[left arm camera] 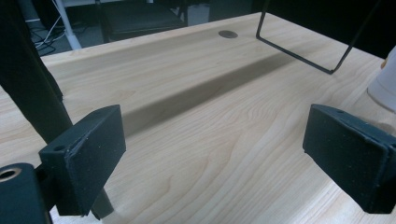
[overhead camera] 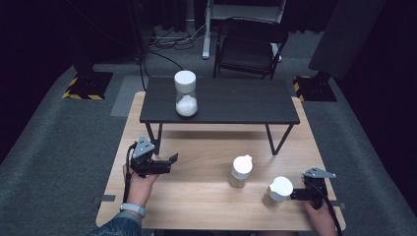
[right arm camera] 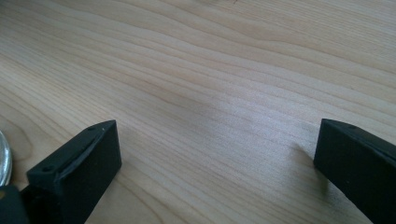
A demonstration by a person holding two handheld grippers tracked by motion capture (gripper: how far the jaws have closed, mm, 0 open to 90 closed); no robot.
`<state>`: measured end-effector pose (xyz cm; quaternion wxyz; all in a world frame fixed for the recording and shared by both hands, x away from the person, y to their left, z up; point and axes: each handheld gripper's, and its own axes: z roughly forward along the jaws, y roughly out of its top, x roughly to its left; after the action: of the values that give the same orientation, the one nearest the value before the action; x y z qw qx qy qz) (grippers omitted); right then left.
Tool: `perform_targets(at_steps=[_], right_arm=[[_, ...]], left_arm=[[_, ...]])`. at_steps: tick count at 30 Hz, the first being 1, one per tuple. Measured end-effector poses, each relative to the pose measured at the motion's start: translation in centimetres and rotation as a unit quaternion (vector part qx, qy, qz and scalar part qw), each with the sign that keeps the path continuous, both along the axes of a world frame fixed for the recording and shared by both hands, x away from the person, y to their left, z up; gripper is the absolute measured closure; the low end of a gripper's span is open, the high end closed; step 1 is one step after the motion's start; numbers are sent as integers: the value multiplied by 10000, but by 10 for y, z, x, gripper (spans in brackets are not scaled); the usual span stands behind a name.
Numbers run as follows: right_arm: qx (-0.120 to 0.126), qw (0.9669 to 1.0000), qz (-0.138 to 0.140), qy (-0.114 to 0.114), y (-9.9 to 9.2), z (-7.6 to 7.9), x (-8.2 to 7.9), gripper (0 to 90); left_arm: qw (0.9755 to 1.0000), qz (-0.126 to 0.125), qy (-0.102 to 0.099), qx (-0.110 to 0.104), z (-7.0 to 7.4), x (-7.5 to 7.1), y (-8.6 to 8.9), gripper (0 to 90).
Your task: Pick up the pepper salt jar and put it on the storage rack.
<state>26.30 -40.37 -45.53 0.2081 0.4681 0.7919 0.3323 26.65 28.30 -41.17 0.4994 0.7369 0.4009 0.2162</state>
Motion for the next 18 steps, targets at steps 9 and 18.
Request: perform_targets(at_steps=[9, 18], right_arm=[[2, 10000, -1, 2, 0, 0, 0, 6], [-3, 10000, 4, 0, 0, 0, 0, 6]], left_arm=[[9998, -15, 72, 169, -8, -2, -2, 56], [9982, -86, 95, 578, -20, -1, -10, 42]])
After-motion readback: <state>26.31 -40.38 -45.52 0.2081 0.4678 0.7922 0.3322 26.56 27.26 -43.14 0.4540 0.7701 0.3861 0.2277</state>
